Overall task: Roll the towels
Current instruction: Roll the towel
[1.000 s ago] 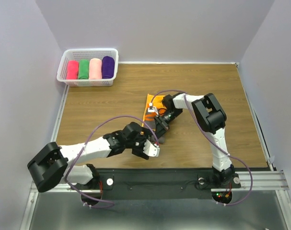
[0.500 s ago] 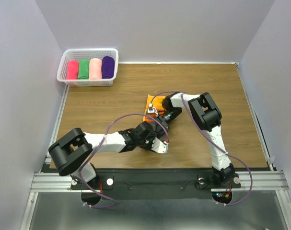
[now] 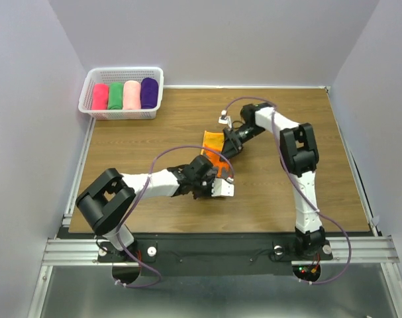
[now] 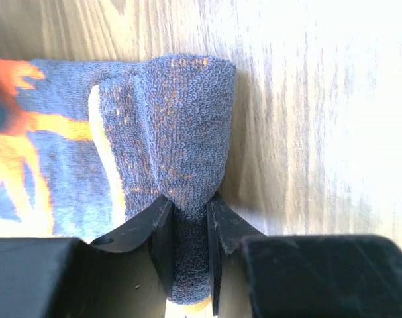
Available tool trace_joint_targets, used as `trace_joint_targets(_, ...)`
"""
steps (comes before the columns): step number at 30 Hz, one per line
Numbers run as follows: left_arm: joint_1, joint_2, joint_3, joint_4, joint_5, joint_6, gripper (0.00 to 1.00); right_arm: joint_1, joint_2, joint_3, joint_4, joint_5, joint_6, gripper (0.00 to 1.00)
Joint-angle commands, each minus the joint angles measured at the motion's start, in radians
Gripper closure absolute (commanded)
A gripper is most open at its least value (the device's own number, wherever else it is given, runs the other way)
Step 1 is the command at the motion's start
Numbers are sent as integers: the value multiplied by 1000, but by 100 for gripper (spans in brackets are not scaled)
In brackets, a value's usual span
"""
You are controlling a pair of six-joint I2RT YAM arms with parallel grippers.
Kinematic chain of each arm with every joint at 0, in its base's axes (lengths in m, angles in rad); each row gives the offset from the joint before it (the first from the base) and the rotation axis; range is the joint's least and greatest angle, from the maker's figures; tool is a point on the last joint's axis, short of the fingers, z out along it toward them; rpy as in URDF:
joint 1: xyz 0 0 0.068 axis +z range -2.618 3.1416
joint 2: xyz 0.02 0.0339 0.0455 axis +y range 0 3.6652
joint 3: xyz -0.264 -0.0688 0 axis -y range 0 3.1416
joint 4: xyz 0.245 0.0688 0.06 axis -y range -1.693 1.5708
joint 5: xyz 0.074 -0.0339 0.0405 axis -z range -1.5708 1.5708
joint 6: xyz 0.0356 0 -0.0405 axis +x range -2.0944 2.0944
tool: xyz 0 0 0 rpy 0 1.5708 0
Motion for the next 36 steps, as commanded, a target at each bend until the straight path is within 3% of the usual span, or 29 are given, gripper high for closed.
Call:
trace_joint_targets(1, 76, 73, 89, -238, 225, -91, 68, -109, -132, 93, 168, 107, 157, 13)
trace_joint_targets(6, 224, 242, 279, -419, 392, -82, 67, -230, -325, -6, 267, 251, 180, 0)
trace_joint_targets(10, 287, 400, 457, -566, 496, -46, 67, -296, -562, -208, 324, 329, 125, 0)
trace_joint_targets(15, 334, 591, 679, -756, 595, 13, 67, -281, -769, -391, 342, 372, 24, 0)
trace_joint_targets(19, 360, 708, 782, -864, 622, 56, 65, -158, -877, -518, 357, 496, -33, 0)
trace_joint_targets(22, 383, 791, 839, -935, 636, 86, 64, 10, -988, -624, 484, 650, -13, 0)
trace_joint_targets(23, 388, 809, 874, -976, 644, 108, 63, 117, -1003, -694, 565, 700, -1, 0)
trace_joint_targets(26, 402, 866, 933, -1040, 639, 142, 63, 303, -979, -761, 656, 920, -37, 0)
trace_joint_targets(30, 406, 894, 961, -1057, 619, 144, 61, 409, -936, -815, 827, 1061, -80, 0)
trace_joint_targets(36, 406, 902, 970, -1067, 618, 144, 60, 457, -810, -813, 940, 1043, -165, 4)
